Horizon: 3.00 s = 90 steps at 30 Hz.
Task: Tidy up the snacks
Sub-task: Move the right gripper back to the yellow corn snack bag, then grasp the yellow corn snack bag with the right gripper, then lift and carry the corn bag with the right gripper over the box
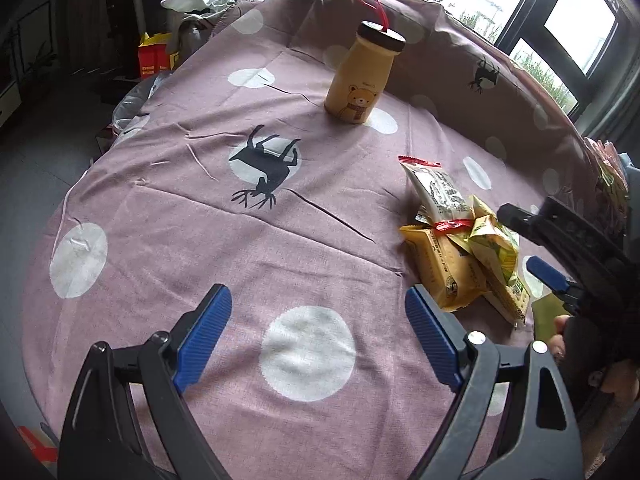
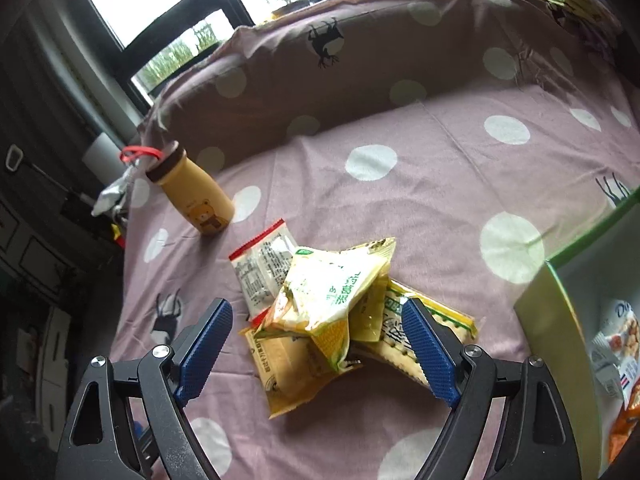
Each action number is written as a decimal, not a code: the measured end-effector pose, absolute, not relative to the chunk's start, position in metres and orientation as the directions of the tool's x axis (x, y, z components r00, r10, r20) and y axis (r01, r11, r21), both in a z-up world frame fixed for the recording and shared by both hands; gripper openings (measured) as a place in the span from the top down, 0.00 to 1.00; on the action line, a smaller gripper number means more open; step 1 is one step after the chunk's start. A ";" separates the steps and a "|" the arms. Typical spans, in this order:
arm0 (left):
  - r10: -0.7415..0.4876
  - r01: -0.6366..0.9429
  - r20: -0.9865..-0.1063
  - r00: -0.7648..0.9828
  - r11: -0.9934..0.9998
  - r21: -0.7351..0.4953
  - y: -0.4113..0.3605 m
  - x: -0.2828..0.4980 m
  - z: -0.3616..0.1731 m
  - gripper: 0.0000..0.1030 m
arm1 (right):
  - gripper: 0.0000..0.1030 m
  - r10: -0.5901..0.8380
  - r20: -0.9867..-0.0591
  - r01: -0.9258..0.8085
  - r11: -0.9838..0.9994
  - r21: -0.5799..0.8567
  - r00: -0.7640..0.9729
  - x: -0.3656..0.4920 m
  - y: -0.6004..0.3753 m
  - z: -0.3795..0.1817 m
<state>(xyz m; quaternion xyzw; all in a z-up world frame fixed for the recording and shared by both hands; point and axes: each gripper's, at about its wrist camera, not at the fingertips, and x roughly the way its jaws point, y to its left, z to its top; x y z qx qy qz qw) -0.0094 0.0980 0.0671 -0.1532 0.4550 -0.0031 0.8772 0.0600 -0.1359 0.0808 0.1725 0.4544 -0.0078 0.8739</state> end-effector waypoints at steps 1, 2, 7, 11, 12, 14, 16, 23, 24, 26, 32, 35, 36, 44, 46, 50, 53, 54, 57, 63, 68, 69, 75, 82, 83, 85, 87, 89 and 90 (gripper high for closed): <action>-0.141 -0.138 -0.799 0.585 0.953 -0.270 0.099 -0.009 0.067 0.14 | 0.16 0.127 -0.806 0.181 0.943 0.279 0.578 0.065 -0.133 0.075; -0.135 -0.143 -0.801 0.584 0.954 -0.265 0.100 -0.009 0.067 0.14 | 0.16 0.124 -0.808 0.186 0.942 0.278 0.576 0.070 -0.131 0.070; -0.104 -0.165 -0.807 0.582 0.956 -0.242 0.102 -0.009 0.066 0.14 | 0.28 0.082 -0.829 0.225 0.943 0.244 0.554 0.075 -0.133 0.055; -0.129 -0.149 -0.798 0.589 0.953 -0.264 0.100 -0.011 0.069 0.14 | 0.56 0.049 -0.814 0.215 0.954 0.210 0.579 0.068 -0.134 0.064; -0.130 -0.146 -0.797 0.590 0.954 -0.263 0.100 -0.011 0.070 0.14 | 0.61 0.067 -0.809 0.206 0.952 0.227 0.584 0.064 -0.137 0.065; -0.125 -0.144 -0.797 0.591 0.956 -0.256 0.099 -0.011 0.070 0.14 | 0.66 0.108 -0.804 0.198 0.942 0.271 0.585 0.057 -0.141 0.070; -0.120 -0.152 -0.798 0.590 0.955 -0.256 0.100 -0.012 0.069 0.14 | 0.66 0.158 -0.789 0.168 0.935 0.313 0.594 0.048 -0.141 0.078; -0.102 -0.170 -0.807 0.582 0.955 -0.243 0.103 -0.011 0.067 0.14 | 0.67 0.301 -0.778 0.005 0.931 0.364 0.551 0.002 -0.121 0.102; -0.102 -0.171 -0.808 0.580 0.955 -0.243 0.102 -0.011 0.067 0.14 | 0.67 0.323 -0.784 -0.019 0.929 0.370 0.530 -0.004 -0.118 0.102; -0.109 -0.164 -0.810 0.577 0.955 -0.246 0.101 -0.011 0.066 0.14 | 0.67 0.364 -0.795 -0.047 0.919 0.392 0.485 -0.015 -0.114 0.093; -0.112 -0.152 -0.820 0.561 0.960 -0.235 0.096 -0.010 0.063 0.14 | 0.66 0.345 -0.881 -0.021 0.933 0.358 0.323 -0.019 -0.103 0.052; -0.113 -0.139 -0.829 0.548 0.965 -0.223 0.092 -0.009 0.061 0.14 | 0.65 0.348 -0.894 0.008 0.931 0.365 0.281 -0.015 -0.107 0.044; -0.111 -0.137 -0.830 0.546 0.966 -0.220 0.091 -0.009 0.061 0.14 | 0.62 0.355 -0.890 0.009 0.928 0.373 0.287 -0.016 -0.110 0.046; -0.122 -0.098 -0.850 0.512 0.975 -0.199 0.075 -0.011 0.057 0.14 | 0.33 0.335 -0.844 0.066 0.916 0.396 0.418 -0.023 -0.141 0.071; -0.125 -0.082 -0.860 0.494 0.978 -0.190 0.069 -0.012 0.057 0.15 | 0.33 0.344 -0.842 0.086 0.907 0.413 0.416 -0.023 -0.146 0.071; -0.196 -0.016 -0.859 0.472 0.973 -0.231 0.056 -0.016 0.059 0.15 | 0.33 0.357 -0.836 0.117 0.891 0.439 0.417 -0.023 -0.154 0.068; -0.231 0.026 -0.862 0.452 0.969 -0.246 0.045 -0.017 0.058 0.15 | 0.33 0.358 -0.839 0.137 0.885 0.444 0.409 -0.020 -0.157 0.065; -0.233 0.039 -0.863 0.447 0.970 -0.242 0.042 -0.017 0.058 0.16 | 0.33 0.364 -0.838 0.141 0.881 0.451 0.407 -0.020 -0.158 0.064; -0.242 0.069 -0.864 0.441 0.969 -0.237 0.034 -0.019 0.058 0.24 | 0.33 0.388 -0.828 0.155 0.863 0.480 0.405 -0.020 -0.161 0.062; -0.312 0.123 -0.847 0.431 0.950 -0.287 0.025 -0.023 0.060 0.34 | 0.33 0.427 -0.817 0.170 0.838 0.519 0.388 -0.018 -0.163 0.056; -0.369 0.176 -0.854 0.366 0.929 -0.326 0.009 -0.022 0.050 0.50 | 0.33 0.466 -0.802 0.166 0.817 0.553 0.374 -0.015 -0.161 0.049; -0.383 0.183 -0.853 0.354 0.923 -0.338 0.006 -0.021 0.048 0.52 | 0.33 0.477 -0.800 0.168 0.811 0.560 0.365 -0.014 -0.160 0.046; -0.456 0.210 -0.834 0.311 0.889 -0.407 -0.003 -0.019 0.042 0.69 | 0.43 0.469 -0.818 0.155 0.829 0.538 0.333 -0.008 -0.146 0.036; -0.460 0.233 -0.832 0.311 0.885 -0.402 -0.013 -0.020 0.040 0.74 | 0.49 0.492 -0.811 0.152 0.817 0.556 0.317 -0.006 -0.145 0.029; -0.462 0.237 -0.829 0.314 0.884 -0.403 -0.013 -0.020 0.041 0.75 | 0.49 0.506 -0.802 0.154 0.807 0.570 0.316 -0.006 -0.145 0.029; -0.467 0.242 -0.824 0.321 0.882 -0.405 -0.014 -0.020 0.044 0.75 | 0.49 0.517 -0.793 0.150 0.799 0.582 0.320 -0.007 -0.145 0.030; -0.466 0.251 -0.817 0.340 0.882 -0.399 -0.017 -0.021 0.048 0.75 | 0.49 0.524 -0.785 0.147 0.793 0.591 0.330 -0.009 -0.146 0.034; -0.468 0.267 -0.804 0.368 0.881 -0.391 -0.019 -0.025 0.053 0.75 | 0.49 0.531 -0.773 0.139 0.786 0.603 0.347 -0.011 -0.146 0.039; -0.472 0.277 -0.795 0.382 0.879 -0.388 -0.020 -0.027 0.057 0.75 | 0.49 0.530 -0.768 0.135 0.785 0.605 0.360 -0.013 -0.147 0.043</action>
